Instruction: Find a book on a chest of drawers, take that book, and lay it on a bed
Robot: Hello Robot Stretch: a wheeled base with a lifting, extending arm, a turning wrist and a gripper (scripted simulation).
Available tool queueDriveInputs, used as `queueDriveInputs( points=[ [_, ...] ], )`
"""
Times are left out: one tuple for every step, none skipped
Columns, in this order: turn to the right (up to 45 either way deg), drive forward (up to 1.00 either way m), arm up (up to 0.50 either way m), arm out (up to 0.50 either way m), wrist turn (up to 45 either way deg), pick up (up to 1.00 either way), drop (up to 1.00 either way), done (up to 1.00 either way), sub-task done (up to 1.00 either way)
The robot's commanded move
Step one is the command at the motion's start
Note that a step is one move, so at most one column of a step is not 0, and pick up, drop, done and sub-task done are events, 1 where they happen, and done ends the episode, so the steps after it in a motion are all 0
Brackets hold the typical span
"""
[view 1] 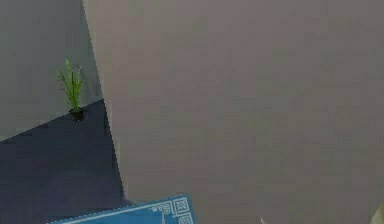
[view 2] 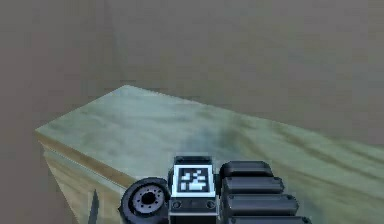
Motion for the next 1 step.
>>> queueDriveInputs(
  points=[
    [-45.0,0.0,0.0,0.0,0.0,0.0,0.0,0.0,0.0]
  ],
)
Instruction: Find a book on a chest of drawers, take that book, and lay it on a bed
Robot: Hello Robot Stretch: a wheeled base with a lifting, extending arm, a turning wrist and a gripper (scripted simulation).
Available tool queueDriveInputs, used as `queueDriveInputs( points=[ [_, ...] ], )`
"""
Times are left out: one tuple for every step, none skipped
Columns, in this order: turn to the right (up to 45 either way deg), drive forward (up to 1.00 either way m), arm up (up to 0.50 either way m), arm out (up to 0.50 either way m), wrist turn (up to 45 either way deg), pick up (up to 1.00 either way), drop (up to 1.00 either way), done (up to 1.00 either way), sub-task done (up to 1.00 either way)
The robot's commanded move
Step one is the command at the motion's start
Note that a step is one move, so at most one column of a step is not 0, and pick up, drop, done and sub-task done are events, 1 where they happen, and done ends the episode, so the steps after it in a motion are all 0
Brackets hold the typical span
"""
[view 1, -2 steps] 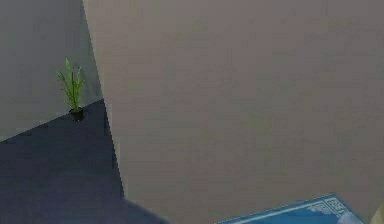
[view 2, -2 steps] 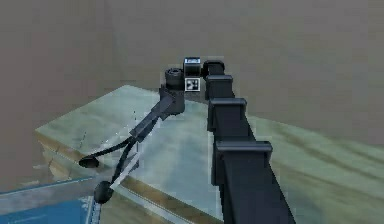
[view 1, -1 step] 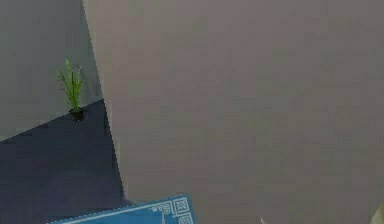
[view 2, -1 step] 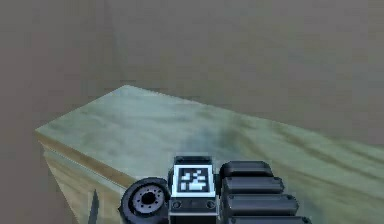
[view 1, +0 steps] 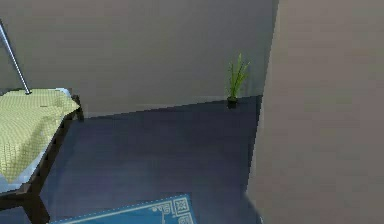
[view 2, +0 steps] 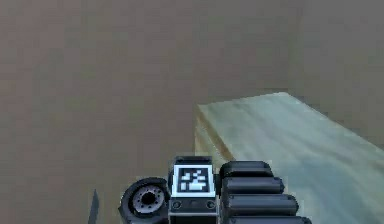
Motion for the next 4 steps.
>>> queueDriveInputs(
  points=[
    [-15.0,0.0,0.0,0.0,0.0,0.0,0.0,0.0,0.0],
    [0.0,0.25,0.0,0.0,0.0,0.0,0.0,0.0,0.0],
    [-45.0,0.0,0.0,0.0,0.0,0.0,0.0,0.0,0.0],
    [-42.0,0.0,0.0,0.0,0.0,0.0,0.0,0.0,0.0]
  ],
)
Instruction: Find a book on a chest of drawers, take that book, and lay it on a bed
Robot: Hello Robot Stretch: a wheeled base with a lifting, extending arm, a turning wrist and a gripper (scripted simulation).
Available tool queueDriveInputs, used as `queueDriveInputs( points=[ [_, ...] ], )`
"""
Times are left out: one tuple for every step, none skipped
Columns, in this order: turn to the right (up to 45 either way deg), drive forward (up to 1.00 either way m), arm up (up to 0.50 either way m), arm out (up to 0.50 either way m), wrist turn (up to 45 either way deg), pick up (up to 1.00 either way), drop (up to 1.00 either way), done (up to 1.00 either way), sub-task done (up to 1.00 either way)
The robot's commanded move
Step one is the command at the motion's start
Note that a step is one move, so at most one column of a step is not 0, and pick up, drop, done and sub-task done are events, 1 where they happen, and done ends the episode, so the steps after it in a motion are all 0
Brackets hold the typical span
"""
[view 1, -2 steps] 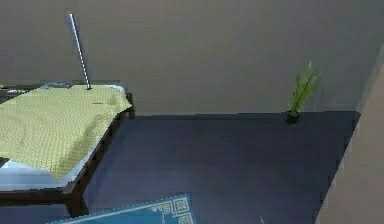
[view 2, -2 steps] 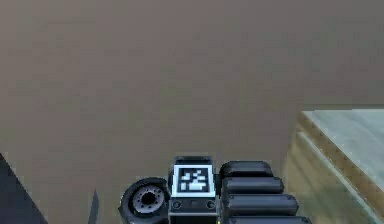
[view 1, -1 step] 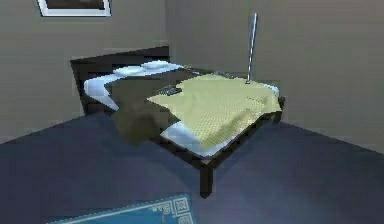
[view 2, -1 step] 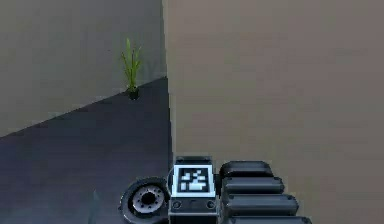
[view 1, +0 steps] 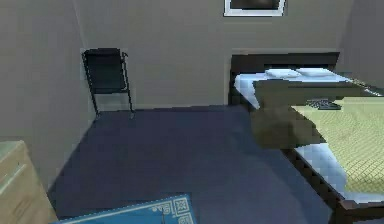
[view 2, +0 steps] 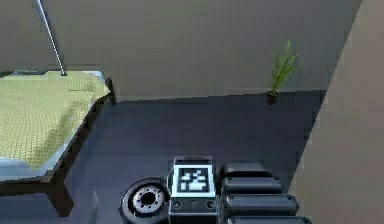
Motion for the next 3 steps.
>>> queueDriveInputs(
  points=[
    [0.0,1.0,0.0,0.0,0.0,0.0,0.0,0.0,0.0],
    [0.0,0.95,0.0,0.0,0.0,0.0,0.0,0.0,0.0],
    [6.0,0.0,0.0,0.0,0.0,0.0,0.0,0.0,0.0]
  ],
)
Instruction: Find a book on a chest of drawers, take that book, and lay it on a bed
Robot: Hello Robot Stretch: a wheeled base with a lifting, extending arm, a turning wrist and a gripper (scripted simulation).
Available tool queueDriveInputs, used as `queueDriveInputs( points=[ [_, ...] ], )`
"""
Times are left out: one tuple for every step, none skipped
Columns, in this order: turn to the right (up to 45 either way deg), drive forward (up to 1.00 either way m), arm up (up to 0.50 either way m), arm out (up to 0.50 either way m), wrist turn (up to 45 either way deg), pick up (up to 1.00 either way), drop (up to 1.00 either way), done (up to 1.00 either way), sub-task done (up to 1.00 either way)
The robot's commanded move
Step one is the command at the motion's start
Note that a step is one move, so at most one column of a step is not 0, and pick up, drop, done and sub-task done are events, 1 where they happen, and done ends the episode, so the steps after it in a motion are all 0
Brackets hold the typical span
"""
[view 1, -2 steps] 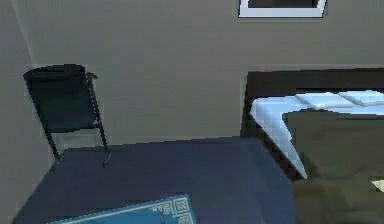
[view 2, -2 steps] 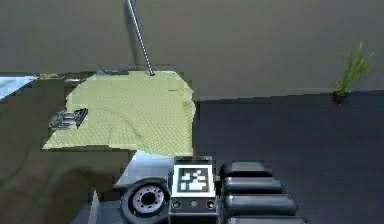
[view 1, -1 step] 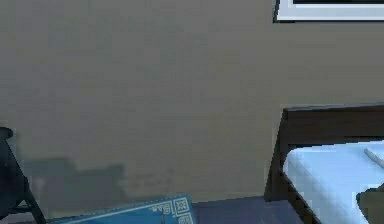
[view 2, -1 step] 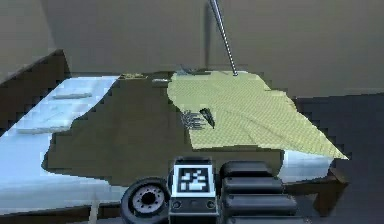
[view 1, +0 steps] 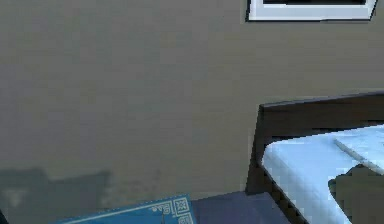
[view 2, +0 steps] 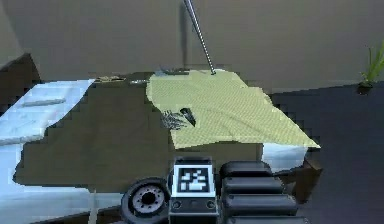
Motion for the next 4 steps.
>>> queueDriveInputs(
  points=[
    [0.0,0.3,0.0,0.0,0.0,0.0,0.0,0.0,0.0],
    [45.0,0.0,0.0,0.0,0.0,0.0,0.0,0.0,0.0],
    [24.0,0.0,0.0,0.0,0.0,0.0,0.0,0.0,0.0],
    [0.0,0.45,0.0,0.0,0.0,0.0,0.0,0.0,0.0]
  ],
)
